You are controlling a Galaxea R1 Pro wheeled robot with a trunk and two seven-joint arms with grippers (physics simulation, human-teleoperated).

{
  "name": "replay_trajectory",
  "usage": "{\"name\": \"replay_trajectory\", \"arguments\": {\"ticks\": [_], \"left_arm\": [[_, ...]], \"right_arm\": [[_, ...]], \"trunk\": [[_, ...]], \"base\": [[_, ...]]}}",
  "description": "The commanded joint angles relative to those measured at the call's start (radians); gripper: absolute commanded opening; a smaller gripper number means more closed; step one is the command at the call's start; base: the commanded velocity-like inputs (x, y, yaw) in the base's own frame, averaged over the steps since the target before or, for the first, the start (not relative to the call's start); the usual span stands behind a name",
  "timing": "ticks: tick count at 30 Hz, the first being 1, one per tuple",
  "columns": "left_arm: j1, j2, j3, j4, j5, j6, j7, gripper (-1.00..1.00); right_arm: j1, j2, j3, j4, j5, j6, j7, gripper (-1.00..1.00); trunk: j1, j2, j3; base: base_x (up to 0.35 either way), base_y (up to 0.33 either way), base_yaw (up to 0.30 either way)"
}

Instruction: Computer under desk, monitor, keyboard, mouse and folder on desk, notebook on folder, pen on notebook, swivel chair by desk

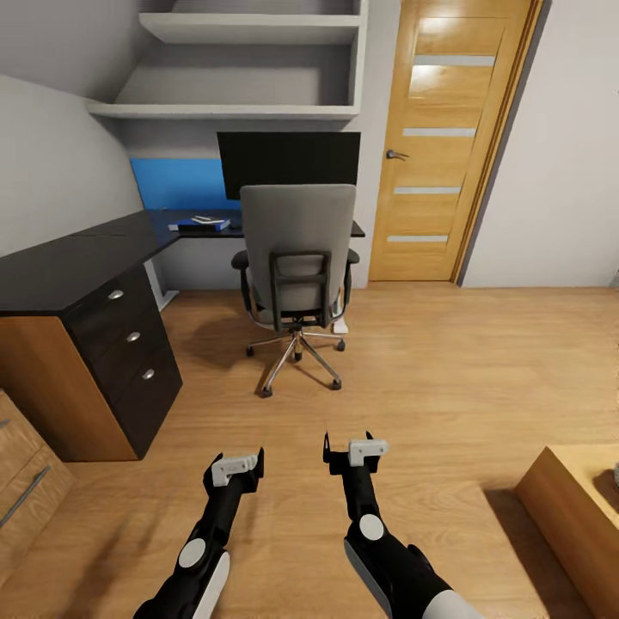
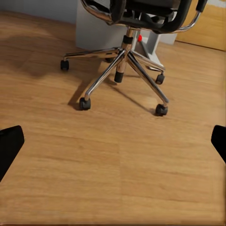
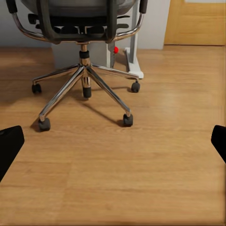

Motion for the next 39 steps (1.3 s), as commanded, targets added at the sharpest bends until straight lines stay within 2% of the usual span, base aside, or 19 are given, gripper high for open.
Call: {"name": "replay_trajectory", "arguments": {"ticks": [1,12,32,39], "left_arm": [[0.0,0.0,-0.003,0.001,0.01,-0.003,0.005,1.0],[0.0,-0.001,-0.003,0.018,0.009,-0.004,0.005,1.0],[0.0,-0.002,0.003,0.041,0.01,0.0,0.005,1.0],[0.0,-0.002,0.007,0.041,0.011,0.044,0.005,1.0]], "right_arm": [[-0.001,-0.001,0.006,0.001,-0.011,-0.006,-0.005,1.0],[-0.001,-0.001,0.006,0.001,-0.011,-0.006,-0.005,1.0],[-0.001,-0.001,0.006,0.001,-0.011,-0.006,-0.005,1.0],[-0.001,-0.001,0.006,0.011,-0.01,-0.006,-0.005,1.0]], "trunk": [[-0.004,0.007,0.002],[-0.047,0.084,0.037],[-0.123,0.224,0.1],[-0.15,0.273,0.121]], "base": [[-0.122,0.0,0.0],[-0.09,-0.045,0.0],[-0.007,-0.005,0.0],[0.0,0.0,0.0]]}}
